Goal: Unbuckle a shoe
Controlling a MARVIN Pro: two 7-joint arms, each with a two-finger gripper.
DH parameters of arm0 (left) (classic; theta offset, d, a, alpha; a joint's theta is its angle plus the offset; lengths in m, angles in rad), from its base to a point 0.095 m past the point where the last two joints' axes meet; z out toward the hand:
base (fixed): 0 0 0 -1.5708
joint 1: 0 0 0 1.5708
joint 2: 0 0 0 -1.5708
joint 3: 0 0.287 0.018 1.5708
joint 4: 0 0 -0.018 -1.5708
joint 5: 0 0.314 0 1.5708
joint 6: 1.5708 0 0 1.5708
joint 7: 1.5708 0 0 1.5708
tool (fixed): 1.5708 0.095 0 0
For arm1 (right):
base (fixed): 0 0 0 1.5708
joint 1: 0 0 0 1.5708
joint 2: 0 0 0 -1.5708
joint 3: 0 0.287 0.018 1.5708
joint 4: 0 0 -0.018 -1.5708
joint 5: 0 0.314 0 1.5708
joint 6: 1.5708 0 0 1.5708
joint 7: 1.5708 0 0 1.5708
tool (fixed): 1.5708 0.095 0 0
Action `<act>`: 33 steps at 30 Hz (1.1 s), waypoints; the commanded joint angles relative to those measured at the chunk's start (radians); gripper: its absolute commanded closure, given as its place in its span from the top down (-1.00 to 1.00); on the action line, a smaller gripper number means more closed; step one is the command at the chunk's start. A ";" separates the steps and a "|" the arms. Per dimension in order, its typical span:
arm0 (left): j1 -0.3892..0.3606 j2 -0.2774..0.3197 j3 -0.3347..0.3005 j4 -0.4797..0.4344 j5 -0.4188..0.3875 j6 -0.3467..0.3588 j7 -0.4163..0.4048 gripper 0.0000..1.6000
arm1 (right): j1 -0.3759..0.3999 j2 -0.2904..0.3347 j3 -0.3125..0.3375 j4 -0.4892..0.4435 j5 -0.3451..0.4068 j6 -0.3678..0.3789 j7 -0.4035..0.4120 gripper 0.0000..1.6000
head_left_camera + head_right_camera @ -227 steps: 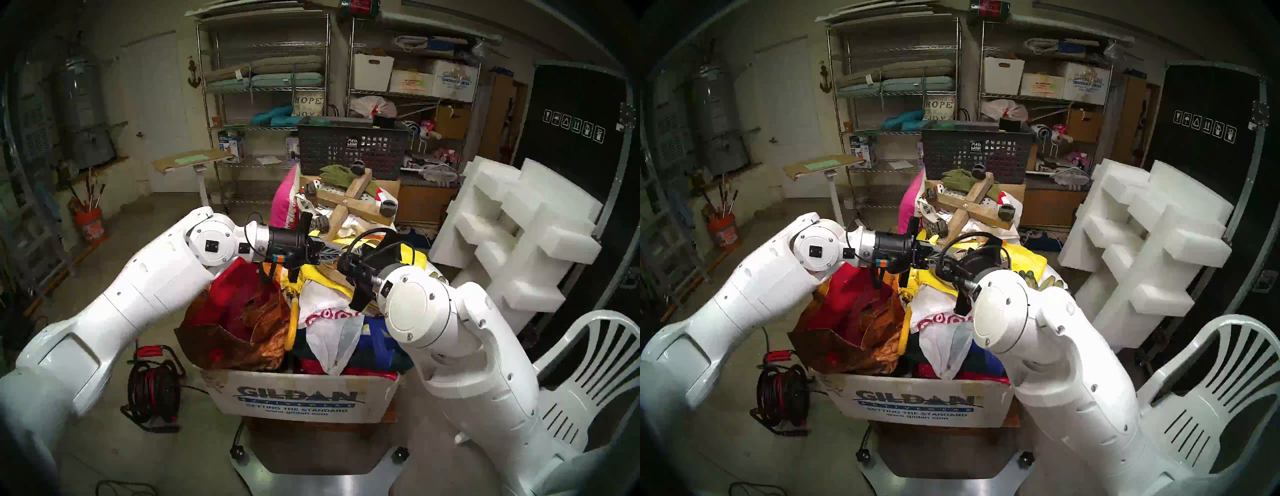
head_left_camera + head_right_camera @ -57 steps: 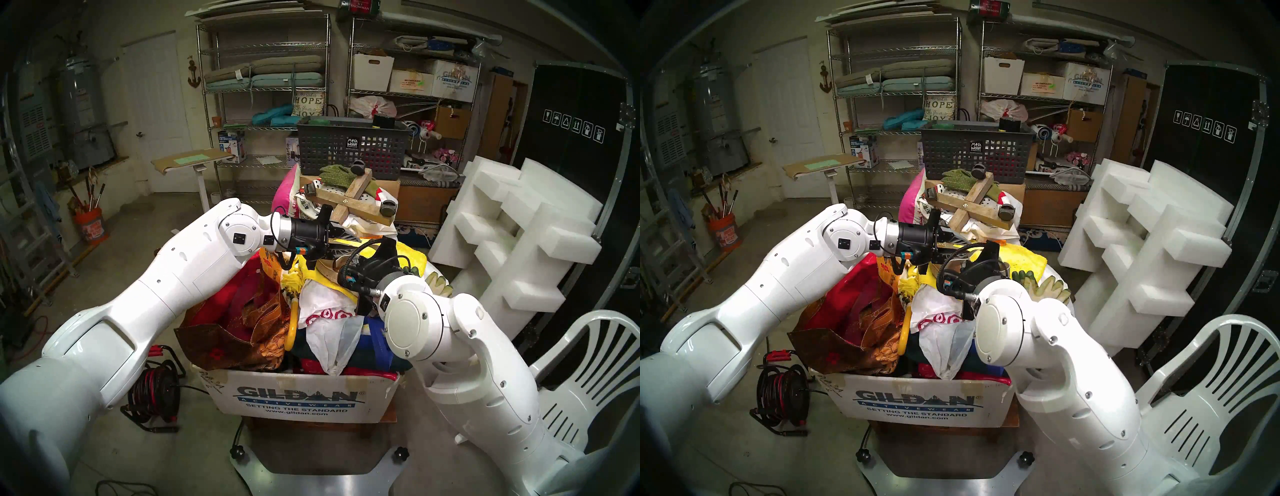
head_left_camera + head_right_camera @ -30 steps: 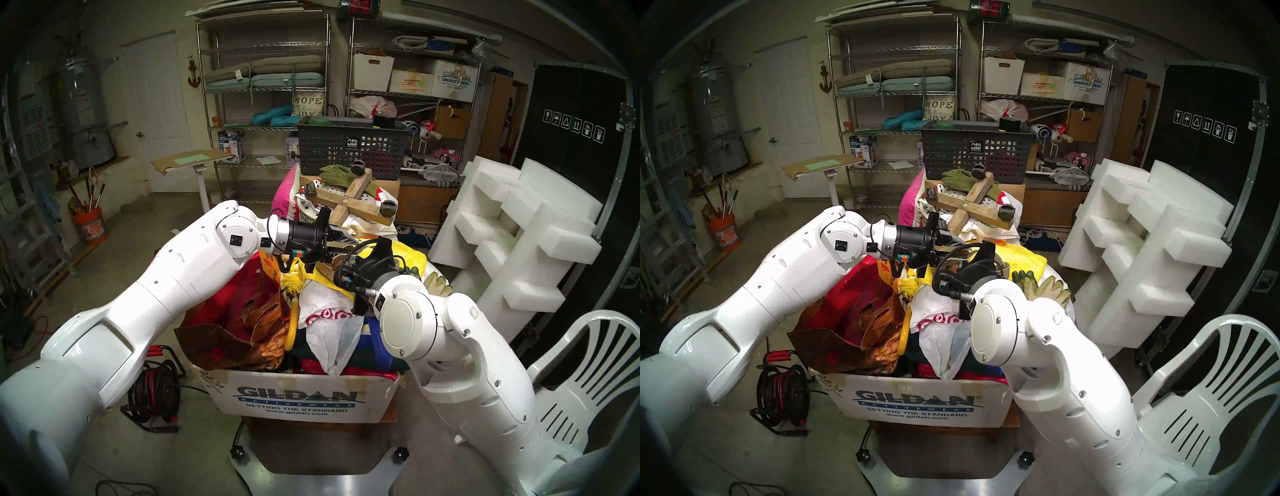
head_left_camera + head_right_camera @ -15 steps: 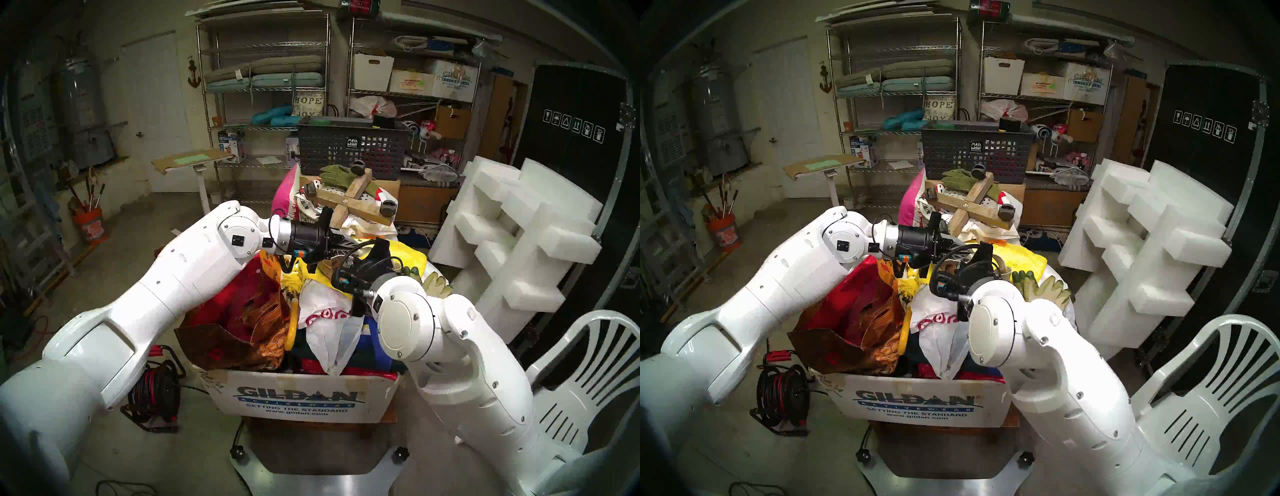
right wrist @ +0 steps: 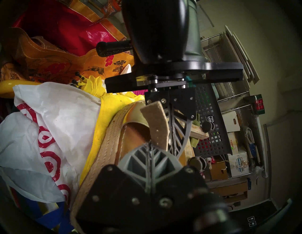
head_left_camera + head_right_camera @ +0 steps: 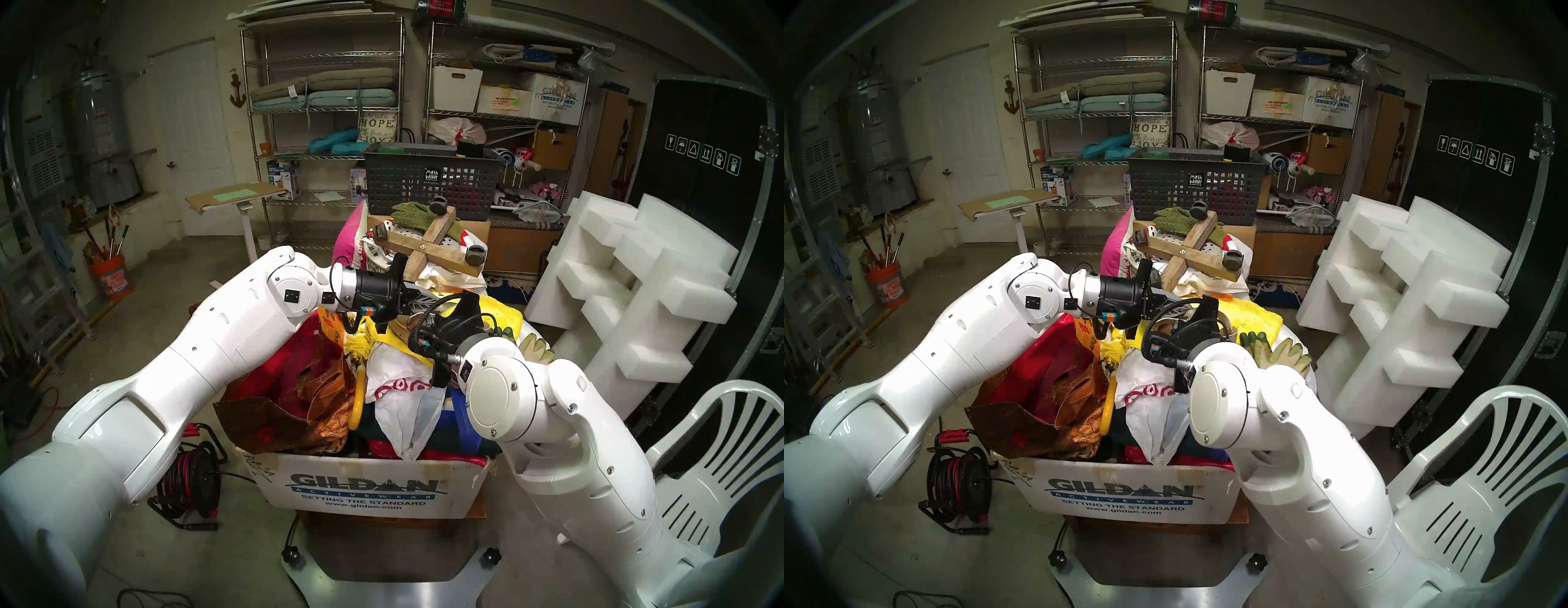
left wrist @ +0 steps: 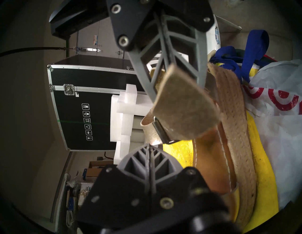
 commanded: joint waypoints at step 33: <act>0.046 0.047 -0.043 -0.060 -0.041 -0.032 0.003 -0.10 | -0.006 0.026 0.035 -0.056 0.037 -0.040 -0.001 -1.00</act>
